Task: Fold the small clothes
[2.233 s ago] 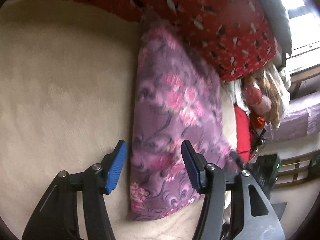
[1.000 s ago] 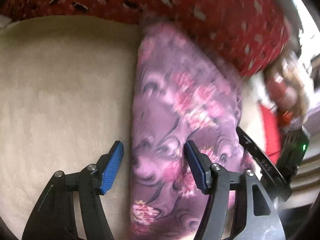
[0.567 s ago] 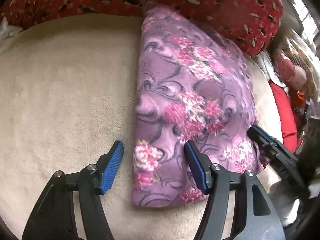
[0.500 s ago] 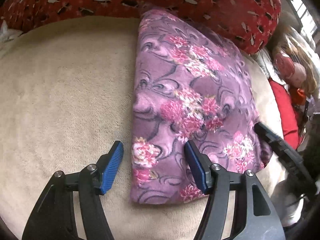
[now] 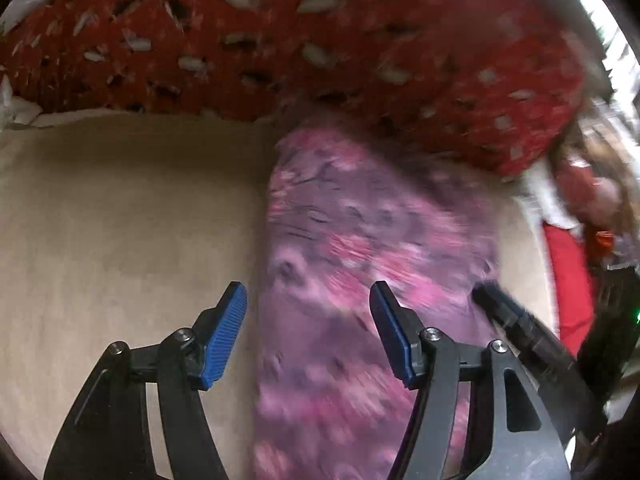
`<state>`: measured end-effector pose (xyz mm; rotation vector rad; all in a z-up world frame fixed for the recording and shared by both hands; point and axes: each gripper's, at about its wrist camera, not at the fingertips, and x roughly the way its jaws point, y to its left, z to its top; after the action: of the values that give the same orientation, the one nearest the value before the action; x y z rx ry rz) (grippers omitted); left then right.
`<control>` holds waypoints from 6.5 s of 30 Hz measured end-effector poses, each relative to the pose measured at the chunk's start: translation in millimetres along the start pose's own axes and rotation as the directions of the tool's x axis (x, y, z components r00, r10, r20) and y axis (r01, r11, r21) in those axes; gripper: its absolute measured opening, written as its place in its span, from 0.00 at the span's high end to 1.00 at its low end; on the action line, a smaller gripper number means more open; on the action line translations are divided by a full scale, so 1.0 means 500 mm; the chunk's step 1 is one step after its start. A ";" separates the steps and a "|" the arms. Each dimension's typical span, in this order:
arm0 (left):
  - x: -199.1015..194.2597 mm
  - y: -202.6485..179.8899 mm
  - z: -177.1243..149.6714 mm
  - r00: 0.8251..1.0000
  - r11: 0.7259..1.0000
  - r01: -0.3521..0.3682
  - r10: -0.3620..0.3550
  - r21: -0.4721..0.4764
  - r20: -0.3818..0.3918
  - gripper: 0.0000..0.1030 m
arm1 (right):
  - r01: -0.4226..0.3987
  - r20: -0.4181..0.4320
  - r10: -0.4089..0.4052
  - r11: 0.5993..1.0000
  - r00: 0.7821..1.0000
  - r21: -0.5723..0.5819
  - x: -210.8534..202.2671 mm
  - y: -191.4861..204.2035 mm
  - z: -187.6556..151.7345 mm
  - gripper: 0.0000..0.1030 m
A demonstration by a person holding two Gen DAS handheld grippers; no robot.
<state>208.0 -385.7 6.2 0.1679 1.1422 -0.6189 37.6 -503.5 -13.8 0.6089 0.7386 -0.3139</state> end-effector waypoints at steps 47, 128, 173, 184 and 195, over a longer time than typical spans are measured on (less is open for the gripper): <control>-0.215 0.049 -0.030 0.976 0.975 0.215 -0.214 -0.053 0.030 0.82 | -0.065 0.023 0.067 0.994 0.997 -0.085 -0.092 0.077 0.002 0.79; -0.240 0.285 -0.490 0.984 0.978 -0.178 0.175 -0.111 -0.035 0.16 | -0.020 -0.202 0.001 0.996 0.979 -0.092 -0.159 0.218 -0.459 0.49; -0.254 0.310 -0.360 0.995 0.988 -0.066 0.075 -0.138 0.067 0.00 | 0.016 -0.122 0.002 0.989 0.993 0.149 -0.101 0.228 -0.285 0.23; -0.157 0.328 -0.343 0.997 0.981 -0.074 0.071 -0.179 -0.024 0.00 | -0.016 -0.161 0.024 0.999 0.987 0.049 -0.039 0.240 -0.259 0.71; -0.214 0.264 -0.431 0.994 0.992 -0.089 0.094 -0.094 0.049 0.00 | 0.068 -0.173 -0.079 0.995 0.982 -0.067 -0.118 0.240 -0.341 0.48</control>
<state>78.3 -144.5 -13.9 0.1236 1.1024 -0.4864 -38.1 -300.5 -22.4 0.5568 0.9383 -0.3074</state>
